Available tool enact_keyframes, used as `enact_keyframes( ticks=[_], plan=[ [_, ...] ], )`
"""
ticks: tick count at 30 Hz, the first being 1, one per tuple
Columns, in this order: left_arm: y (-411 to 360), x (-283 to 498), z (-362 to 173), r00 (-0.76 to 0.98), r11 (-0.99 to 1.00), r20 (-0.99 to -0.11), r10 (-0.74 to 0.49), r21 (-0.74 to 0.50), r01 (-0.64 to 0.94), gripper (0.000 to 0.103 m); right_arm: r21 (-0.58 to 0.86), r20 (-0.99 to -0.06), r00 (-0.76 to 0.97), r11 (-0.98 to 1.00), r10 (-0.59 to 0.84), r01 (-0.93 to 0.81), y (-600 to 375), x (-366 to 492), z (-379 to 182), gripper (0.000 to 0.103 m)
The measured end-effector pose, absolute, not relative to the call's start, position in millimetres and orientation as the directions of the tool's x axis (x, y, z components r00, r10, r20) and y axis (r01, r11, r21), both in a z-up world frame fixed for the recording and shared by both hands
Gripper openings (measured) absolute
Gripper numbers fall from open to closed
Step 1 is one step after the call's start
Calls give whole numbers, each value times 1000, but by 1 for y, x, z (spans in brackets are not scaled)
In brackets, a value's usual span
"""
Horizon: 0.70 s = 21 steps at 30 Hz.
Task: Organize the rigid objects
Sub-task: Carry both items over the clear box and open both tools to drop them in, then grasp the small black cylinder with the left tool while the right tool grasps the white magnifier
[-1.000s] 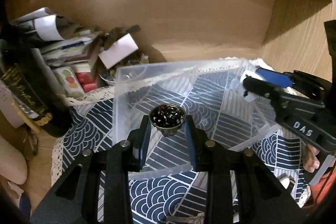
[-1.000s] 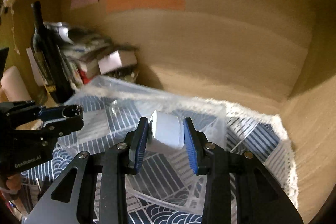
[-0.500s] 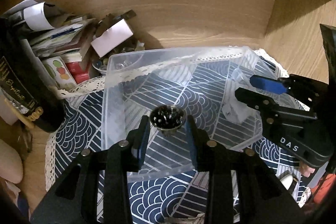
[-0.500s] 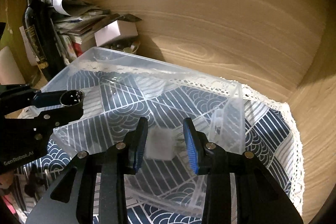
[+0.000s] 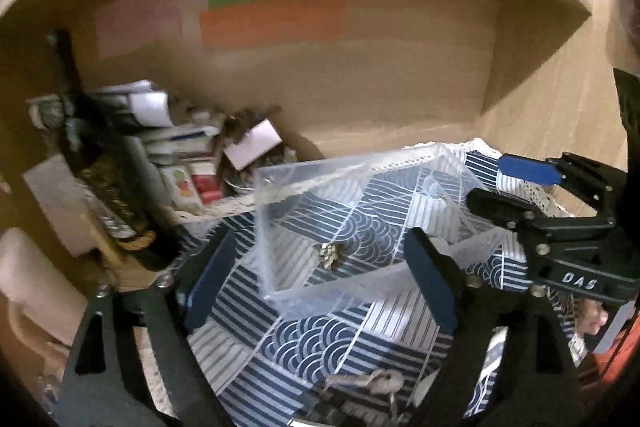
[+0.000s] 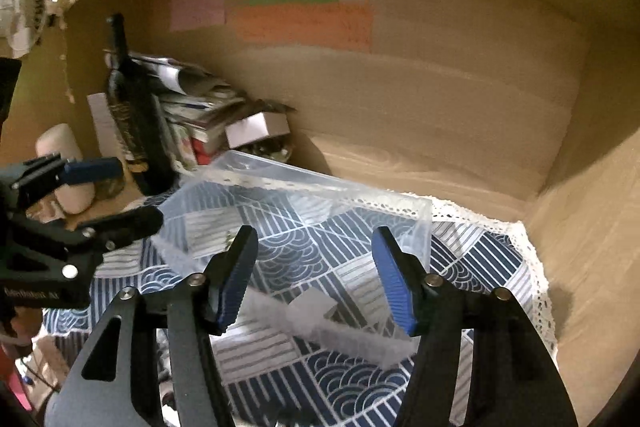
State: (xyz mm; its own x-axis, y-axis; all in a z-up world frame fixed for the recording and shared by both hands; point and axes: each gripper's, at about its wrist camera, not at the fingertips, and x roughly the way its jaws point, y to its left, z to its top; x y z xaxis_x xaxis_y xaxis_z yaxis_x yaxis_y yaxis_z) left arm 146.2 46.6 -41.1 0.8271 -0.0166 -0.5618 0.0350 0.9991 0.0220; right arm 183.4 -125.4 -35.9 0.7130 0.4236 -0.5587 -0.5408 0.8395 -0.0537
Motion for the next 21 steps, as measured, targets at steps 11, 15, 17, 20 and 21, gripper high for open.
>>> enact_keyframes(
  ticks=[11,15,17,20,21],
  plan=[
    [56,95,-82,772,1000,-636,0,13,12,95,-22,-583,682,831,441,-557,-145,133,-62,65],
    [54,86,-110,727,1000,-686,-21,-9,21,95,-1,-631,637,820,443,-572,-145,123,-83,66],
    [51,84,-120,708,1000,-705,-28,-14,25,95,11,-657,609,813,444,-581,-145,118,-95,66],
    [48,83,-135,683,999,-729,-52,-36,37,93,25,-688,570,799,449,-600,-141,110,-109,66],
    [47,83,-139,676,998,-735,-58,-40,43,87,33,-697,554,792,455,-610,-138,108,-114,66]
  ],
)
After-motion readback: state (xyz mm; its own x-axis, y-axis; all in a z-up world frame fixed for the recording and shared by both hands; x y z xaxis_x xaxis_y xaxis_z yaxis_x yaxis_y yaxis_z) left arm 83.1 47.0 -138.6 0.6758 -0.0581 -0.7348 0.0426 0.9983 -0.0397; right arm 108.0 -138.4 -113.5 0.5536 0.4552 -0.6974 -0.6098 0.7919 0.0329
